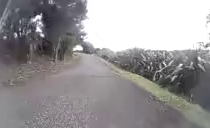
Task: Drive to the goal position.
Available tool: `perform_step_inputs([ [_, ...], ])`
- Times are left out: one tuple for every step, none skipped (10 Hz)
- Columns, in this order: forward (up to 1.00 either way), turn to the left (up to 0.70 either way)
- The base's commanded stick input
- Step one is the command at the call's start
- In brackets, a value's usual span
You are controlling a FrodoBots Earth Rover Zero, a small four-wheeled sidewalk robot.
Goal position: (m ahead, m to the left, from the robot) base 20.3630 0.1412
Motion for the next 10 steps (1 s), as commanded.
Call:
perform_step_inputs([
  [1.00,0.03],
  [1.00,0.07],
  [1.00,0.15],
  [1.00,0.25],
  [1.00,0.35],
  [1.00,0.03],
  [1.00,0.00],
  [1.00,0.00],
  [1.00,0.00],
  [1.00,0.00],
])
